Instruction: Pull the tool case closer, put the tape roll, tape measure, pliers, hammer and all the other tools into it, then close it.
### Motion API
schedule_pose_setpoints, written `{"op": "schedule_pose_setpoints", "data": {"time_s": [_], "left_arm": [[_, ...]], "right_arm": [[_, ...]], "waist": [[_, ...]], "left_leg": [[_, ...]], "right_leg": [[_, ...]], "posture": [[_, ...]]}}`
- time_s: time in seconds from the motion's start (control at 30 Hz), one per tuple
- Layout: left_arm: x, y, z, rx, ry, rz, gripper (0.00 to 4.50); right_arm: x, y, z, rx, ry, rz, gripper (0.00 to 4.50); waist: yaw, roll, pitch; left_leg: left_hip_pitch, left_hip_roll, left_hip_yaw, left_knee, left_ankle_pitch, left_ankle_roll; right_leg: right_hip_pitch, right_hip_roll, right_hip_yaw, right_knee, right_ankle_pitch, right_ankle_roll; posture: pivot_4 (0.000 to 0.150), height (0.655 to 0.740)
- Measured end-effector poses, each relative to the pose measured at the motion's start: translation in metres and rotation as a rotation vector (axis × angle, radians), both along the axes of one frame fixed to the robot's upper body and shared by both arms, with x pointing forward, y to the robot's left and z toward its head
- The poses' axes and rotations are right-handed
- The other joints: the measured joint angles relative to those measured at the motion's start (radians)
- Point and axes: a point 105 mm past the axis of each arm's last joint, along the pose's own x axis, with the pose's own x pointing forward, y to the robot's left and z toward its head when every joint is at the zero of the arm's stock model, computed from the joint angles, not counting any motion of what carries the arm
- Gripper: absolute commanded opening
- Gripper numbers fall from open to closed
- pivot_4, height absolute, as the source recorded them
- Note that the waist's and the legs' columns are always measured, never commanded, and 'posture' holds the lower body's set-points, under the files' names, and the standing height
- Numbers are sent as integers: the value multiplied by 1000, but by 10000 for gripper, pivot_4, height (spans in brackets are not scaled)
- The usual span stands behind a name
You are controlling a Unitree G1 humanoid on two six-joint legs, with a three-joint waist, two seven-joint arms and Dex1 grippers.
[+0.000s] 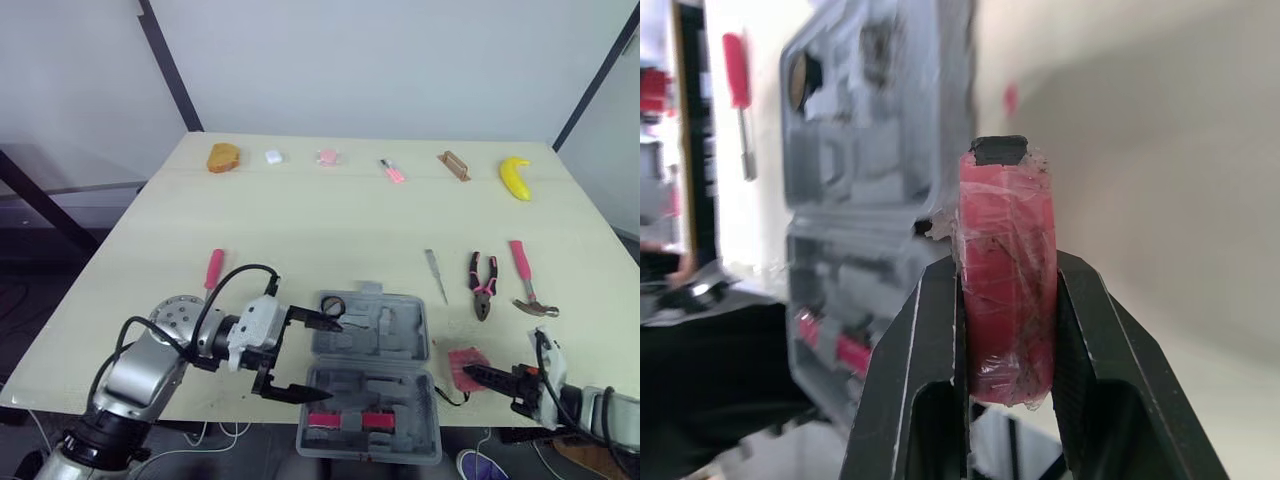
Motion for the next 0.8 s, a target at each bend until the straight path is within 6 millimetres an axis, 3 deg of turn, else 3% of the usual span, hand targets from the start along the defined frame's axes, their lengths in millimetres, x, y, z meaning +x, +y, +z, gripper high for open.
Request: {"op": "schedule_pose_setpoints", "data": {"time_s": [0.23, 0.27, 0.3, 0.33, 0.43, 0.5, 0.57, 0.8], "left_arm": [[-1, -1, 3, -11, -7, 3, 45000], [-1, -1, 3, -8, -7, 3, 45000], [-1, -1, 3, -6, -7, 4, 45000], [-1, -1, 3, -6, -6, 4, 45000], [-1, -1, 3, -5, -6, 4, 45000], [-1, 0, 3, -6, -6, 4, 45000], [-1, 0, 3, -4, -5, 1, 45000], [-2, 18, 0, 2, 25, 33, 45000]], "right_arm": [[-2, 1, -10, -37, 24, -17, 4679], [-3, 0, -12, -48, 28, -21, 14686], [-3, -1, -13, -55, 23, -20, 16415], [-7, -3, -15, -65, 28, -15, 21420], [-10, -4, -15, -66, 24, -3, 27841], [-12, -6, -14, -93, 3, 24, 34494], [-13, -8, -10, -119, -32, 52, 44536], [-19, -36, -11, -280, -152, 119, 44536]], "waist": [[0, 0, 0], [0, 0, 0], [0, 0, 0], [0, 0, 0], [0, 0, 0], [0, 0, 0], [0, 0, 0], [3, 0, 0]], "left_leg": [[0, 0, 0, 0, 0, 0], [0, 0, 0, 0, 0, 0], [0, 0, 0, 0, 0, 0], [0, 0, 0, 0, 0, 0], [0, 0, 1, 0, 0, 0], [0, 0, 1, 0, 0, 0], [1, -1, 0, 0, 0, 0], [1, -1, 1, 0, 0, 0]], "right_leg": [[0, 0, 0, 0, 0, 0], [0, 0, 0, 0, 0, 0], [0, 0, 0, 0, 0, 0], [0, 0, 0, 0, 0, 0], [0, 0, 1, 0, 0, 0], [0, 0, 1, 0, 0, 0], [0, 0, 0, 0, 0, 0], [0, 0, 0, 0, 0, 0]], "posture": [[1500, 7400], [1500, 7400], [1500, 7400], [1500, 7400], [1500, 7400], [1500, 7400], [1500, 7400], [1500, 7400]]}}
